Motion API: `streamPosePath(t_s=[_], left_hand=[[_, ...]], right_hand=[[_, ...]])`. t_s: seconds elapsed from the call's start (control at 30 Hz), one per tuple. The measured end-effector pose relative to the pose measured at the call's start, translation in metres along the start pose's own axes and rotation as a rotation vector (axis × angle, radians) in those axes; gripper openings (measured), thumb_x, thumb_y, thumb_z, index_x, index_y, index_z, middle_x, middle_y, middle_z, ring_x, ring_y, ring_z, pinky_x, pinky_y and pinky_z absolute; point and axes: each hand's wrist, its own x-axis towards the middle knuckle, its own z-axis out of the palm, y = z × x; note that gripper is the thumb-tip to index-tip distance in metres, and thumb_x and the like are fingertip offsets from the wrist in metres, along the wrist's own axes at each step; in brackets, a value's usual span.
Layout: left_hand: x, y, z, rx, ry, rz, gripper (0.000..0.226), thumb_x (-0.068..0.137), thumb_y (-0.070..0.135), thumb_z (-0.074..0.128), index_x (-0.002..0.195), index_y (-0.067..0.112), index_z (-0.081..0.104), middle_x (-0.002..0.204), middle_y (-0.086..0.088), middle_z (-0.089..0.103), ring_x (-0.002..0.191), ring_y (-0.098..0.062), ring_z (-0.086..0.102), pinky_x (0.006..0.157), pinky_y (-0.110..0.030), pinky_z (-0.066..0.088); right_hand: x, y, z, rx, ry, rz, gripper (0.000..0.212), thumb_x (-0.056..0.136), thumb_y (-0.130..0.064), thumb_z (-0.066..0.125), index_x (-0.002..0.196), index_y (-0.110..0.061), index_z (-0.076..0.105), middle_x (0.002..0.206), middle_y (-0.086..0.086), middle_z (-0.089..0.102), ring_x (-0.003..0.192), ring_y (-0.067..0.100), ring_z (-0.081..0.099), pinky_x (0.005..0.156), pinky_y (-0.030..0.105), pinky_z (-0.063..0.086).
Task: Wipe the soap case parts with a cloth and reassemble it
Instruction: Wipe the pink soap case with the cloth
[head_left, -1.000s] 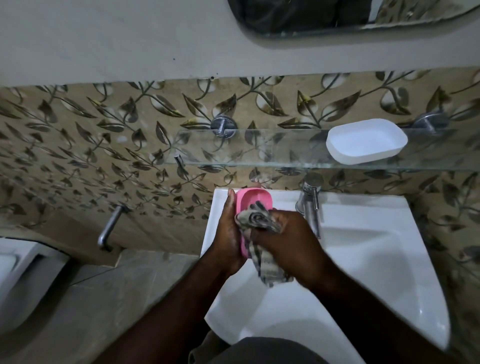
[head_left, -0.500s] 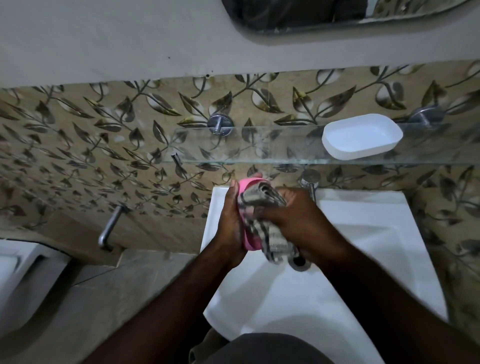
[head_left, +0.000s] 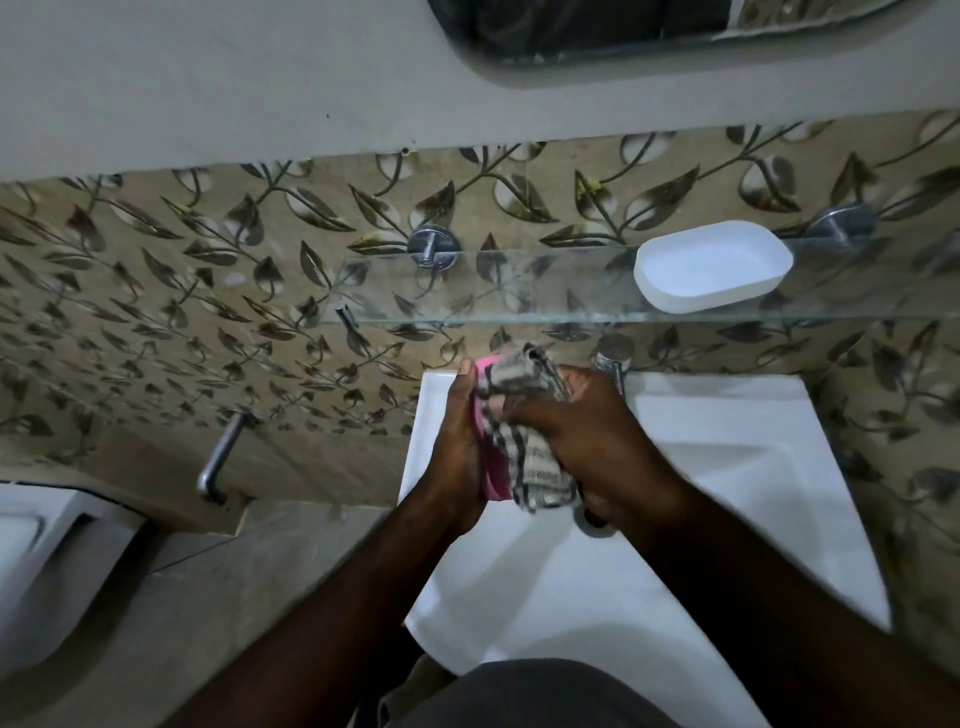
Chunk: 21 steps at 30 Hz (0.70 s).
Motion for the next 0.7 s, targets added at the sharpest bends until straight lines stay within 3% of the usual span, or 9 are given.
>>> streamPosePath(t_s=[0.1,0.2,0.3,0.43,0.53,0.63,0.7], left_hand=[[0.000,0.009,-0.001,-0.005,0.026,0.044,0.065,0.096,0.058,0.024,0.102,0.016,0.073,0.095,-0.012,0.074,0.088,-0.024,0.071,0.076,-0.033,0.057],[0.005,0.023,-0.008,-0.007,0.072,0.090,0.064,0.095,0.059,0.026,0.096,0.019,0.076,0.088,-0.011,0.074,0.081,-0.025,0.067,0.079,-0.036,0.053],[0.008,0.027,-0.010,0.015,0.099,0.085,0.064,0.093,0.062,0.030,0.093,0.018,0.077,0.087,-0.012,0.073,0.082,-0.027,0.064,0.082,-0.039,0.051],[0.005,0.015,-0.003,0.015,0.049,0.012,0.075,0.094,0.063,0.027,0.080,0.011,0.078,0.081,-0.012,0.073,0.076,-0.021,0.070,0.077,-0.033,0.056],[0.005,0.009,-0.004,0.017,0.079,-0.010,0.073,0.093,0.064,0.028,0.090,0.008,0.074,0.087,-0.014,0.074,0.080,-0.023,0.070,0.077,-0.033,0.057],[0.006,0.011,-0.012,0.019,0.133,-0.038,0.072,0.090,0.067,0.030,0.090,0.012,0.078,0.099,-0.019,0.069,0.088,-0.030,0.065,0.090,-0.042,0.050],[0.007,0.013,-0.015,0.031,0.125,-0.015,0.067,0.087,0.065,0.033,0.102,0.013,0.073,0.103,-0.020,0.068,0.092,-0.032,0.064,0.095,-0.046,0.047]], right_hand=[[-0.004,0.005,0.005,-0.007,-0.017,-0.040,0.011,0.081,-0.002,0.072,0.092,-0.005,0.073,0.084,0.023,0.073,0.077,0.037,0.072,0.069,0.052,0.059],[-0.013,0.016,0.002,-0.257,-0.149,-0.061,0.011,0.084,-0.009,0.072,0.079,0.000,0.068,0.069,0.020,0.071,0.057,0.029,0.067,0.058,0.038,0.055],[-0.012,0.010,-0.002,-0.337,-0.233,-0.019,0.017,0.086,-0.003,0.068,0.074,0.008,0.062,0.061,0.027,0.064,0.047,0.026,0.059,0.046,0.029,0.048],[-0.002,-0.003,0.000,-0.276,-0.135,-0.079,0.005,0.080,0.001,0.067,0.076,0.001,0.069,0.070,0.028,0.069,0.058,0.036,0.068,0.057,0.045,0.057],[-0.002,0.008,0.003,-0.335,-0.039,-0.146,0.002,0.079,-0.010,0.072,0.077,-0.012,0.071,0.070,0.015,0.072,0.066,0.031,0.072,0.065,0.049,0.060],[-0.010,0.033,-0.006,-0.532,-0.134,-0.171,0.007,0.075,-0.022,0.071,0.072,-0.022,0.066,0.064,-0.002,0.067,0.056,0.010,0.064,0.060,0.030,0.053],[-0.016,0.042,-0.013,-0.712,-0.212,-0.242,0.013,0.081,-0.009,0.066,0.079,-0.022,0.065,0.071,-0.003,0.064,0.060,0.003,0.057,0.064,0.019,0.043]])
